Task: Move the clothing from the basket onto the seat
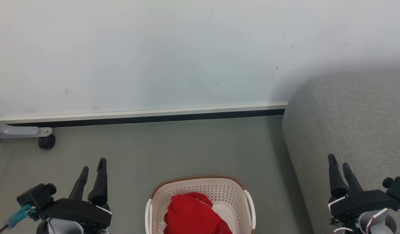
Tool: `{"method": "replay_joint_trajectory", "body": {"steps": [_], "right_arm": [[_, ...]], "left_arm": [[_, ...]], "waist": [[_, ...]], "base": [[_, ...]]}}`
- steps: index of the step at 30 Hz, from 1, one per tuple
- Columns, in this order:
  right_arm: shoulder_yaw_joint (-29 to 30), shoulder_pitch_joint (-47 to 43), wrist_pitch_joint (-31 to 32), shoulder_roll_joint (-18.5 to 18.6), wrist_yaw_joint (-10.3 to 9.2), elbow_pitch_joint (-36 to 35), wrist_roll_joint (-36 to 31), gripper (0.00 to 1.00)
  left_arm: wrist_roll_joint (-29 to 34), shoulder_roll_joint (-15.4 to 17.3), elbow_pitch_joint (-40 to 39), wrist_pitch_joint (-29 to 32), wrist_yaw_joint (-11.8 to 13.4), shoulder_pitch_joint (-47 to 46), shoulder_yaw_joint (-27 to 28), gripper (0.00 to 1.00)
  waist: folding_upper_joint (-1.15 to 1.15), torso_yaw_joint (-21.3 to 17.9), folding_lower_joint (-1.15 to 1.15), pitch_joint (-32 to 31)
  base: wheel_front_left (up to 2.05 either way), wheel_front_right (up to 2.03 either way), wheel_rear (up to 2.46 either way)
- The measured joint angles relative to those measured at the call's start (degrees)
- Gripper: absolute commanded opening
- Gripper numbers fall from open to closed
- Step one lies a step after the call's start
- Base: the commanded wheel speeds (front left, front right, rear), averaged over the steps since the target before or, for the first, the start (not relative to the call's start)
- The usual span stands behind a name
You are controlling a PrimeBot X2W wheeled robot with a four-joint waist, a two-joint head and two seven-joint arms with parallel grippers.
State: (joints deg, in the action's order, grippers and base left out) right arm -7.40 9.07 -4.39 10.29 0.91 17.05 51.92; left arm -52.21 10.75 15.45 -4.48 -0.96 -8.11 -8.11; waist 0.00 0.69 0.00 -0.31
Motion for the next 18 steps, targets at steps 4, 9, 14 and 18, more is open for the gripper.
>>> {"method": "replay_joint_trajectory", "body": {"steps": [4, 9, 14, 18], "right_arm": [[-1.9, 0.2, -0.8, 0.7, -0.48, 0.1, -4.0, 1.00], [-3.8, 1.0, -1.8, 1.3, -1.40, 0.4, -8.5, 1.00], [-5.3, 1.0, -2.9, 1.8, -2.00, 0.8, -12.5, 1.00], [-6.6, 1.0, -3.9, 2.2, -2.50, 1.4, -15.6, 1.00]], "left_arm": [[3.3, 0.3, 0.1, -0.8, 0.6, -0.1, -0.9, 1.00], [7.2, 0.8, 0.3, -1.8, 1.6, -0.4, -2.0, 1.00], [10.9, 1.2, 0.4, -2.8, 2.6, -0.6, -2.6, 1.00], [14.1, 1.5, 0.6, -3.8, 3.2, -0.8, -3.1, 1.00]], "waist": [[0.00, 0.1, 0.00, -0.1], [0.00, 0.2, 0.00, -0.2], [0.00, 0.4, 0.00, -0.2], [0.00, 0.4, 0.00, -0.2]], "base": [[0.00, 0.00, 0.00], [0.00, 0.00, 0.00], [0.00, 0.00, 0.00], [0.00, 0.00, 0.00]]}}
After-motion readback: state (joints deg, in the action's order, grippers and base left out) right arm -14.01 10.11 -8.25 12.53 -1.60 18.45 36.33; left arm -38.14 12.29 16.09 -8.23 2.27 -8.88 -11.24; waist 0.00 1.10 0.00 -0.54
